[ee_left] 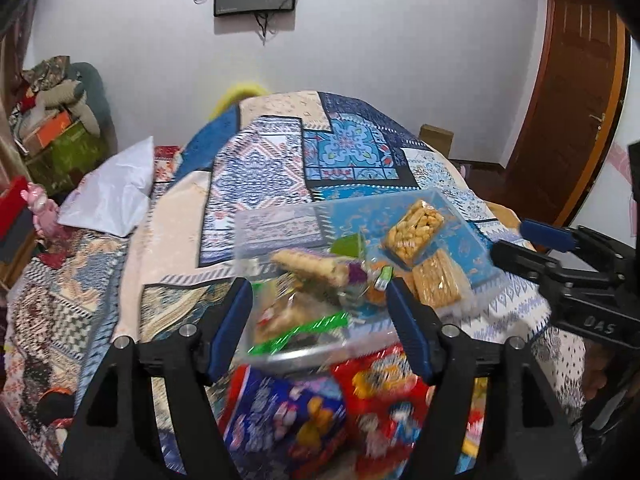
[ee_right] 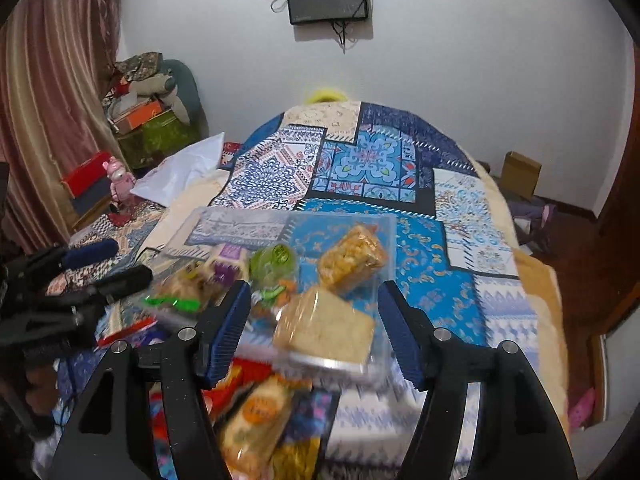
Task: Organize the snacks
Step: 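Drop the coconut roll and cracker bag into the clear box, opening both tools, then grasp the gold-wrapped roll with the left tool while the right tool grasps the green pea bag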
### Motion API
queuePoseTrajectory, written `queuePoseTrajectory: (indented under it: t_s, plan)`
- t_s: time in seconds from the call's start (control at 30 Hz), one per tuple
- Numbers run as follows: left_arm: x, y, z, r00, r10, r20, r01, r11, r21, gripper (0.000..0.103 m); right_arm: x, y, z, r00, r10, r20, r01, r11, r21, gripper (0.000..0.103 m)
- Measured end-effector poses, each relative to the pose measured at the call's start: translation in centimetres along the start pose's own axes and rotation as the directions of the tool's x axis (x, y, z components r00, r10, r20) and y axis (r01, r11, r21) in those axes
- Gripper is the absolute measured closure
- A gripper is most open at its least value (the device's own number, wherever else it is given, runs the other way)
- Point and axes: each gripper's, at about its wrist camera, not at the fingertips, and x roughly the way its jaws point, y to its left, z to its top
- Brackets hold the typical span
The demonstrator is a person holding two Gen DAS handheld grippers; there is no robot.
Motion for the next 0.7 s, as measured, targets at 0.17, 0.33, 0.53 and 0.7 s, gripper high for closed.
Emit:
queuePoseTrajectory:
  t_s: [0.17,0.33,0.53,0.7]
  plan:
    - [-3.0,1.7,-1.6,1.000,0.021,-0.009,-0.022,0.999,-0.029,0.031,-2.5,0.5,-1.4,1.000,0.016,0.007,-0.016,1.000,-0.005,0.041]
    - [-4.5,3.7,-4.4,0.998,0.043,-0.041,-0.046,0.996,-0.073,0.029,-4.0,0.4,-3.8,1.000,0.031,-0.008,-0.030,0.999,0.017,0.041]
    - [-4.1,5.7,-9.0,0.990,0.056,-0.126,-0.071,0.990,-0.122,0.029,-4.3,0.3,-7.2,0.998,0.012,-0.063,-0.010,0.999,0.036,0.040]
    - [-3.6,5.0,-12.0,0.984,0.055,-0.172,-0.072,0.993,-0.094,0.029,-3.4,-0.1,-10.2,0.989,0.035,-0.141,-0.023,0.996,0.088,0.036]
